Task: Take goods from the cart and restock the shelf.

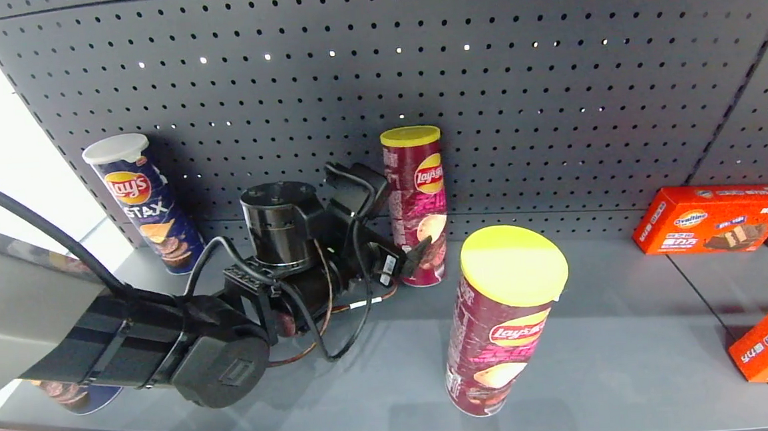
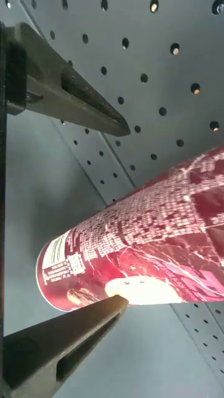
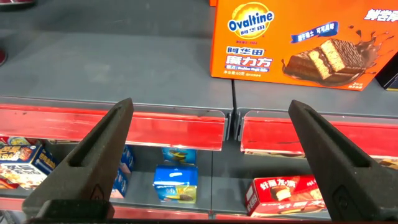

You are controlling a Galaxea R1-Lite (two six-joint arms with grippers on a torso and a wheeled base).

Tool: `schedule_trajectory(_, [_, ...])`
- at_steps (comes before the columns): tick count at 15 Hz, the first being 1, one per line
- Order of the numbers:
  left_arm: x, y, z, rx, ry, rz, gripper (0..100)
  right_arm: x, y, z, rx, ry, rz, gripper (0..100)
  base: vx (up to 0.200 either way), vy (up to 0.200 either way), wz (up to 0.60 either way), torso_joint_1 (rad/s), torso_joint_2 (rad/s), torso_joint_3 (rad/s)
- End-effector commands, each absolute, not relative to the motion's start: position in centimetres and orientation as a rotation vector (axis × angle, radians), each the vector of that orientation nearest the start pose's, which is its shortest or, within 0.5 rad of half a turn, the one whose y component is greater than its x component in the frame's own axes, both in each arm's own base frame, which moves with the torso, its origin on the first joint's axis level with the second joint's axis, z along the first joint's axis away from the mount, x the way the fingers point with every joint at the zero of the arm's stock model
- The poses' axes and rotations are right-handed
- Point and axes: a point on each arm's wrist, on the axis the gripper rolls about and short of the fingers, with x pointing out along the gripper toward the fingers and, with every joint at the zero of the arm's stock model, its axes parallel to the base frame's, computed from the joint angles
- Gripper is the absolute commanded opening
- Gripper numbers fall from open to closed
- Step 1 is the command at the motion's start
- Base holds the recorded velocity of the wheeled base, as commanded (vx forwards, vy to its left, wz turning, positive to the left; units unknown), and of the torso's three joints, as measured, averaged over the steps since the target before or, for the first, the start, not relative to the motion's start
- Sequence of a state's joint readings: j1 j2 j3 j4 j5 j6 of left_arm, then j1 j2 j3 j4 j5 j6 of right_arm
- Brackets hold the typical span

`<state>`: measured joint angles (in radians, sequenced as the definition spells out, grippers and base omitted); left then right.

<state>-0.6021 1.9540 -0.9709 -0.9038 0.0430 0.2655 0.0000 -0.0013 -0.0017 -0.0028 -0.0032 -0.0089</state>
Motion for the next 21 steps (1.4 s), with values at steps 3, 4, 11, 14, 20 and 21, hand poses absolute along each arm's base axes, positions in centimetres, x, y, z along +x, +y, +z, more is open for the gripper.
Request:
schedule_trajectory(3, [29.6, -20.2, 17.2, 0.284, 0.003, -0.567, 100, -2.3, 0.0, 7.6, -0.009, -0.005, -0.003, 100, 0.000, 0.000, 0.00, 0.000, 0.00, 0.000])
schedule_trajectory(4, [29.2, -20.0, 17.2, 0.285, 0.006, -0.567, 100, -2.3, 0.0, 7.6, -0.011, -0.005, -0.003, 100, 0.000, 0.000, 0.00, 0.000, 0.00, 0.000])
schedule_trajectory(11, [27.5, -19.0, 17.3, 0.313, 0.016, -0.571, 100, -2.3, 0.0, 7.6, -0.009, -0.005, -0.003, 100, 0.000, 0.000, 0.00, 0.000, 0.00, 0.000])
schedule_trajectory(14, [27.6, -17.7, 17.1, 0.359, 0.032, -0.482, 100, -2.3, 0.0, 7.6, -0.009, -0.005, -0.003, 100, 0.000, 0.000, 0.00, 0.000, 0.00, 0.000])
schedule_trajectory(20, [28.7, -16.6, 17.1, 0.364, 0.049, -0.355, 100, -2.3, 0.0, 7.6, -0.009, -0.005, -0.003, 100, 0.000, 0.000, 0.00, 0.000, 0.00, 0.000])
schedule_trajectory(21, [29.0, -16.7, 16.8, 0.366, 0.056, -0.356, 100, -2.3, 0.0, 7.6, -0.009, -0.005, -0.003, 100, 0.000, 0.000, 0.00, 0.000, 0.00, 0.000])
